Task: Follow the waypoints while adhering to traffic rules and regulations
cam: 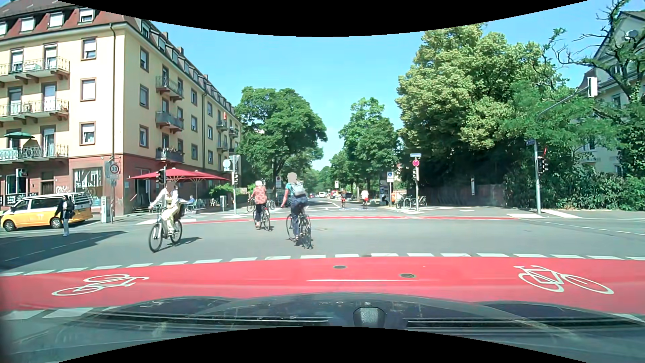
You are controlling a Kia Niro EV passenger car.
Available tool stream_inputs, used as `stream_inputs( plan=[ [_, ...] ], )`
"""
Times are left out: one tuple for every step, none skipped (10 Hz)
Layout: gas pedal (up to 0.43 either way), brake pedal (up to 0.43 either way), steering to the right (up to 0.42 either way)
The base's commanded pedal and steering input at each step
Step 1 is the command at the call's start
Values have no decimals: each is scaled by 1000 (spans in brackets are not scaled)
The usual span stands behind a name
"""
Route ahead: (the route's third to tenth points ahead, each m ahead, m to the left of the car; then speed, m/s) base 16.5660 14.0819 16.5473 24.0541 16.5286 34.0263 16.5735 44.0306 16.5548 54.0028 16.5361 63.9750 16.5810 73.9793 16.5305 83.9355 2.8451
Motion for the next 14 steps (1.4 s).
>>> stream_inputs(
  plan=[
    [0,43,-4],
    [0,49,-4],
    [0,49,-5],
    [0,49,-8],
    [0,49,-9],
    [0,18,-9],
    [0,0,-9],
    [0,0,-12],
    [0,0,-18],
    [0,0,-23],
    [28,0,-34],
    [47,0,-46],
    [67,0,-55],
    [67,0,-70]
  ],
)
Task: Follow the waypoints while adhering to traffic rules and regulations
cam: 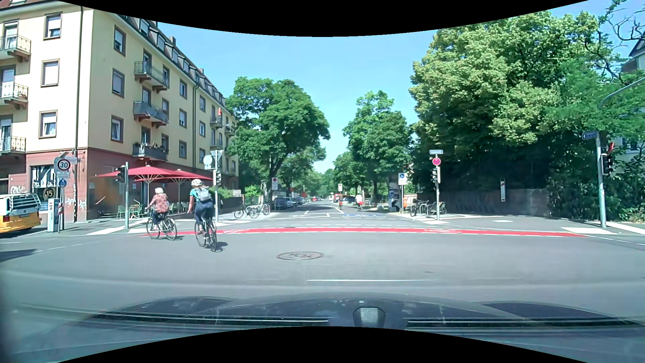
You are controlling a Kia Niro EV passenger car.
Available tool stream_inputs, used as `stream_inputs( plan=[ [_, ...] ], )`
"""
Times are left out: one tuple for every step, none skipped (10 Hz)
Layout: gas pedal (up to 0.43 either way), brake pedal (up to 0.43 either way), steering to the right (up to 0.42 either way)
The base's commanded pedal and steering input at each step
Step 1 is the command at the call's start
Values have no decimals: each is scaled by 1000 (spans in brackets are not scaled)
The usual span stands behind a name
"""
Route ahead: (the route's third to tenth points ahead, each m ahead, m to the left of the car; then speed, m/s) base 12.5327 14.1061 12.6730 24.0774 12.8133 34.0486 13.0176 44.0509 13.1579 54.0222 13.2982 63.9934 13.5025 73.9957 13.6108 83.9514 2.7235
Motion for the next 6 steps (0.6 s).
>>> stream_inputs(
  plan=[
    [79,0,-83],
    [79,0,-94],
    [87,0,-111],
    [98,0,-133],
    [98,0,-153],
    [110,0,-186]
  ],
)
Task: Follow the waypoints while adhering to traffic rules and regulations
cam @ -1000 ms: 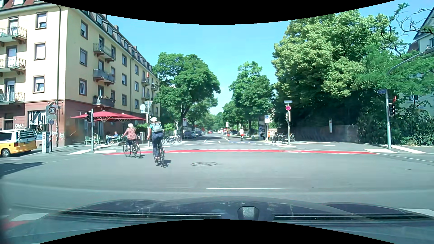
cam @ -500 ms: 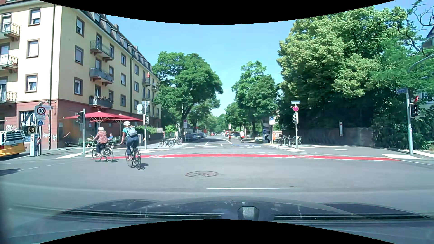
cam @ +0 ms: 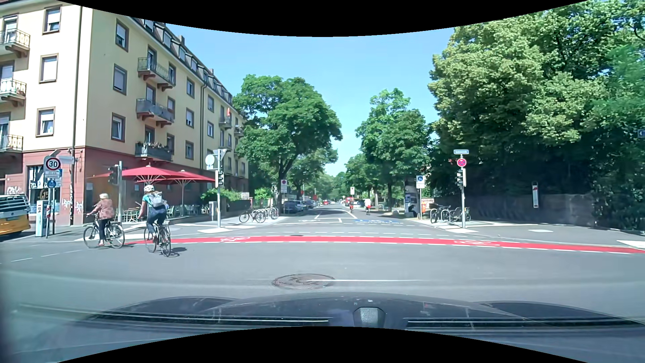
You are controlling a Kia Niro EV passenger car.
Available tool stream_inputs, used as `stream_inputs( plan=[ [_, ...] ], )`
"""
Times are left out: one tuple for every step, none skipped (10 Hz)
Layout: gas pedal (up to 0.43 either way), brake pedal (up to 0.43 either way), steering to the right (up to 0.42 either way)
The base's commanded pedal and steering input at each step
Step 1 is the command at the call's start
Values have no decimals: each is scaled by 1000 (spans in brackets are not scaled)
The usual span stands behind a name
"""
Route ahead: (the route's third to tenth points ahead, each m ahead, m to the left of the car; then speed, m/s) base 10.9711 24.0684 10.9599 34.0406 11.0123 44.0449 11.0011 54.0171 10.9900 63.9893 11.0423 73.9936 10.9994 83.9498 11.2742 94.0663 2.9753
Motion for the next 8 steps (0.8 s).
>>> stream_inputs(
  plan=[
    [118,0,-224],
    [118,0,-263],
    [118,0,-313],
    [118,0,-360],
    [118,0,-410],
    [118,0,-442],
    [118,0,-481],
    [110,0,-512]
  ],
)
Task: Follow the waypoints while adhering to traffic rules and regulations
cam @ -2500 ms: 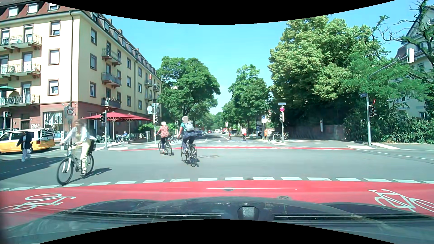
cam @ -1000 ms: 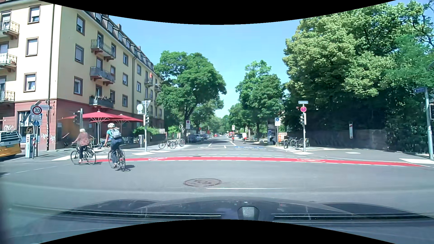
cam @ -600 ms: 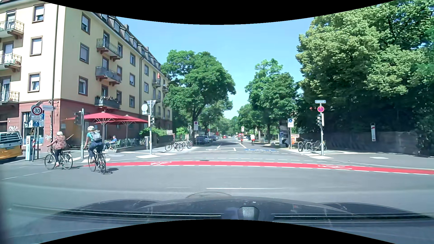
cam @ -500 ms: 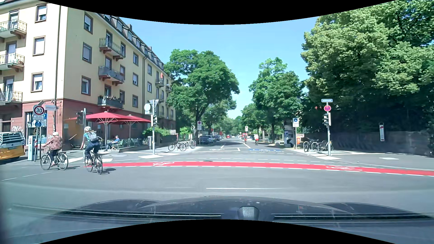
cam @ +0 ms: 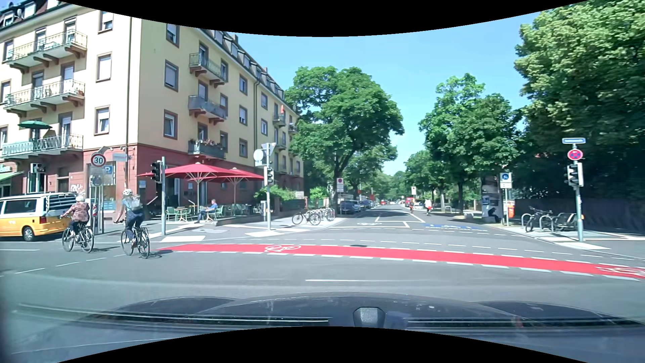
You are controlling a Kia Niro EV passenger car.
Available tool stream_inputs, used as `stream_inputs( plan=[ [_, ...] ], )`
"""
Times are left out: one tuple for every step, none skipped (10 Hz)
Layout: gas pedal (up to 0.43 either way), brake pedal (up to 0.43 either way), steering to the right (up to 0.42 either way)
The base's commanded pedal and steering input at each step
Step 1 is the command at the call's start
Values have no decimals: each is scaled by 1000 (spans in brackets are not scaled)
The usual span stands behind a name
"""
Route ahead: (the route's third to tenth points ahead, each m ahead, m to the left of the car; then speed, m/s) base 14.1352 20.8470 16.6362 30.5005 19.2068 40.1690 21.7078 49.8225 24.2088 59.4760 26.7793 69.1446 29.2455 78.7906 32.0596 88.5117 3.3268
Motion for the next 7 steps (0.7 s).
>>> stream_inputs(
  plan=[
    [87,0,-529],
    [59,0,-529],
    [47,0,-517],
    [47,0,-501],
    [47,0,-500],
    [47,0,-499],
    [47,0,-499]
  ],
)
